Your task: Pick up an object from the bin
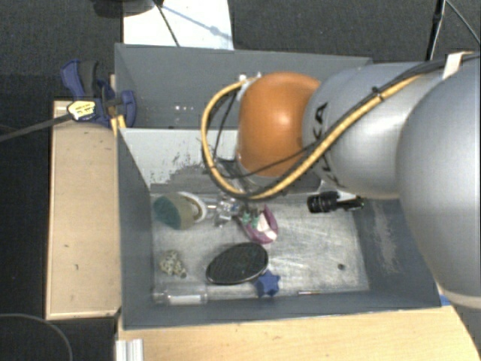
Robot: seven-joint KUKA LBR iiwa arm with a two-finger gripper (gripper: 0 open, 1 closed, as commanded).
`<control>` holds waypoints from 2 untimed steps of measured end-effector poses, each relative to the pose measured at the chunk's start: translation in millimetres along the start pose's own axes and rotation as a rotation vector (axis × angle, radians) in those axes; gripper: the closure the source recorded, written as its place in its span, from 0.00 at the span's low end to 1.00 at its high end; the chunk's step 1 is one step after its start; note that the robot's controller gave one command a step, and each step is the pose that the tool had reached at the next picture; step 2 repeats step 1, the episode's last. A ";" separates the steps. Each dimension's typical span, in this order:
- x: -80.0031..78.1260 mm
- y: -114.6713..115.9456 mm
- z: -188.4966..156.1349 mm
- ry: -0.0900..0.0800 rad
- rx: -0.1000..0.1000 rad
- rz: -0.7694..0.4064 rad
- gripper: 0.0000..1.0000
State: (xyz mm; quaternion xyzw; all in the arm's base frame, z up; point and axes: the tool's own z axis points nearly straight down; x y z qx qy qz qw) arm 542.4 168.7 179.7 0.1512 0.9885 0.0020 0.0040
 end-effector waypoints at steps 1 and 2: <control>-1.1 0.6 -18.5 0.003 0.002 -0.003 1.00; -1.1 0.6 -18.5 0.003 0.002 -0.003 1.00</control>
Offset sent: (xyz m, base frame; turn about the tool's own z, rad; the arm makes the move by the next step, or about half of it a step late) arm 0.0000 0.0000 0.0170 0.0000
